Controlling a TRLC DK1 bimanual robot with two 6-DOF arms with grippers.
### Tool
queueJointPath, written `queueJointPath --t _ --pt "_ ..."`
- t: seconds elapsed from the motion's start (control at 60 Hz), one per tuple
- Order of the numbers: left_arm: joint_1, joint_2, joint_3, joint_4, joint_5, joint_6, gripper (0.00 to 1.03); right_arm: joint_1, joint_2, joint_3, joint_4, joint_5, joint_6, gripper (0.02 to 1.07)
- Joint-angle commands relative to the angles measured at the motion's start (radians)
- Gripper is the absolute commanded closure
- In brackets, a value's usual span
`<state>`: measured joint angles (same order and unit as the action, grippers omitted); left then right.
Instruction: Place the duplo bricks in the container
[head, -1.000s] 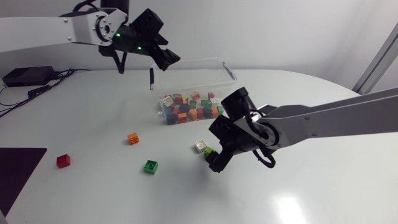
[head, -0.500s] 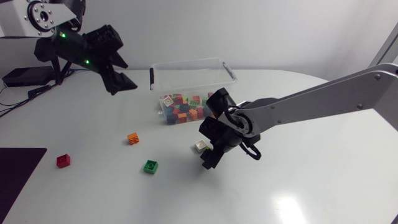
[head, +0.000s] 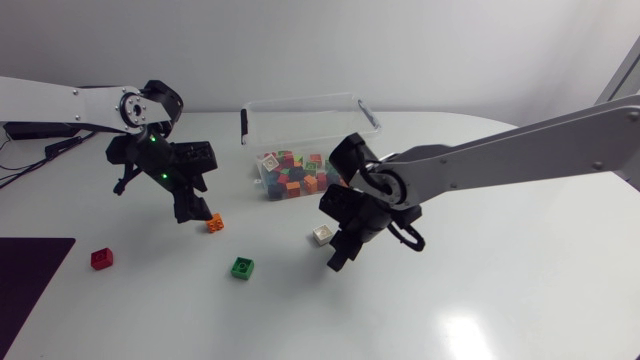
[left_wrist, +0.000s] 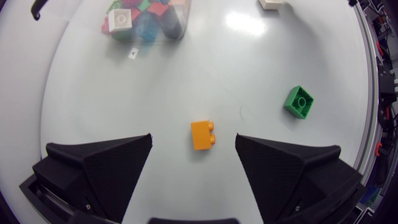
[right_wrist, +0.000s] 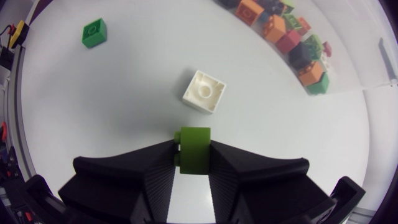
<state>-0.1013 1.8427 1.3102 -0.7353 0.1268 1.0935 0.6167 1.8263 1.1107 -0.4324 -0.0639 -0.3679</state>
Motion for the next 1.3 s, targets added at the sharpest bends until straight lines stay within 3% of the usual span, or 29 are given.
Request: queueJointPath --t 0.0,0.217,0.333,0.433,0.483,0.5,0.983,1.283 --pt "-0.008 0.047 -0.02 -0.004 -0.021 -0.004 0.12 -0.029 -0.101 -0.006 -0.025 0.001 -0.008 0.79" --pt "-0.015 0.145 -0.014 0.043 -0.032 -0.053 0.18 -0.069 -0.234 0.034 -0.077 0.001 -0.002 0.79" --pt "-0.032 0.19 -0.014 0.07 -0.036 -0.076 0.28 -0.081 -0.28 0.083 -0.083 -0.001 0.014 0.79" --pt "-0.041 0.213 -0.011 0.085 -0.036 -0.087 0.44 -0.086 -0.298 0.127 -0.08 -0.004 0.034 0.79" --pt "-0.043 0.222 -0.008 0.091 -0.036 -0.099 0.59 -0.087 -0.303 0.146 -0.069 -0.007 0.044 0.79" --pt "-0.043 0.228 -0.003 0.091 -0.036 -0.106 0.72 -0.087 -0.303 0.15 -0.063 -0.007 0.046 0.79" --pt "-0.032 0.01 -0.028 -0.003 -0.027 -0.103 0.74 -0.147 -0.14 0.293 0.173 -0.043 0.141 0.78" --pt "-0.058 -0.158 0.089 -0.004 0.065 -0.149 0.74 -0.167 0.014 0.42 0.224 -0.047 0.167 0.78"
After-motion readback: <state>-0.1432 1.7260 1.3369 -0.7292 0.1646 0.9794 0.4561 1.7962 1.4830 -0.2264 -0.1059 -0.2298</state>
